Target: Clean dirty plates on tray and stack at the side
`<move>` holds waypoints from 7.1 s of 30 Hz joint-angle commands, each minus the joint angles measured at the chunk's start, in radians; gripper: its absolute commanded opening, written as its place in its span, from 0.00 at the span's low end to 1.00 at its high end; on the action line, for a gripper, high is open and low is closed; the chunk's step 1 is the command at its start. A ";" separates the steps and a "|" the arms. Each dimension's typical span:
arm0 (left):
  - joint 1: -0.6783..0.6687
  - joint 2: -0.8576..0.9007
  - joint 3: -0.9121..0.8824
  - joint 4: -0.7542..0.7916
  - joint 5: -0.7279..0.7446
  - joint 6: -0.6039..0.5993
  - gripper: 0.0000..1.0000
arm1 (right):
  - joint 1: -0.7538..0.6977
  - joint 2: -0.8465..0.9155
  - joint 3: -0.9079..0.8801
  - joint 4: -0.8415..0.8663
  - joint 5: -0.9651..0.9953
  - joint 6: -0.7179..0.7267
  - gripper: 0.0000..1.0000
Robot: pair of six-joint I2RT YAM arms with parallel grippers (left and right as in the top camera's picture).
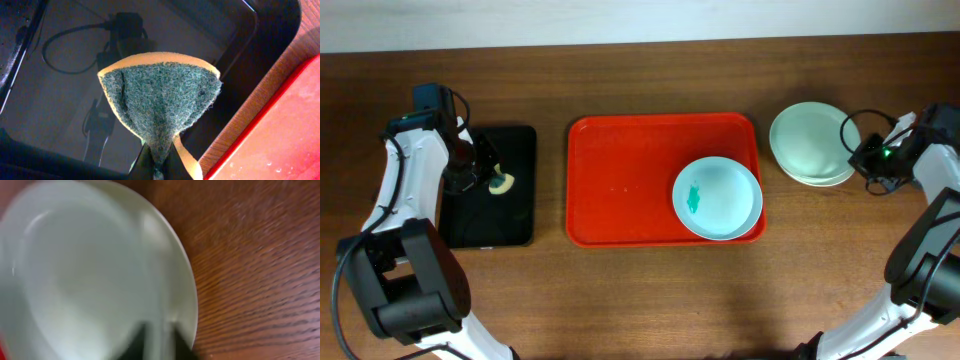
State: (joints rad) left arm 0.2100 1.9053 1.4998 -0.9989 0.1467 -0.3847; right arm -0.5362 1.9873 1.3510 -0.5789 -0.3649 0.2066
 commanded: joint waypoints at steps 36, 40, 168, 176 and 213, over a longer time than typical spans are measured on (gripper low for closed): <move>-0.009 -0.024 0.006 0.002 0.011 0.020 0.00 | 0.680 0.009 0.052 -0.351 0.326 -0.437 0.77; -0.009 -0.024 0.006 0.002 0.012 0.020 0.00 | 0.680 0.009 0.045 -0.406 0.309 -0.400 0.75; -0.588 0.209 -0.048 0.264 -0.414 -0.047 0.00 | 0.896 0.016 -0.134 0.115 0.137 0.221 0.04; -0.589 0.179 0.003 0.149 -0.663 -0.049 0.00 | 0.896 0.016 -0.134 0.115 0.137 0.221 0.04; -0.042 0.073 -0.114 0.194 -0.145 -0.138 0.43 | 1.159 -0.175 0.227 -0.299 0.855 -0.035 0.04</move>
State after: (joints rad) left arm 0.1688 1.9808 1.3575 -0.7994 -0.0208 -0.5228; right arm 0.5652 1.8477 1.4773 -0.8284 0.2581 0.2394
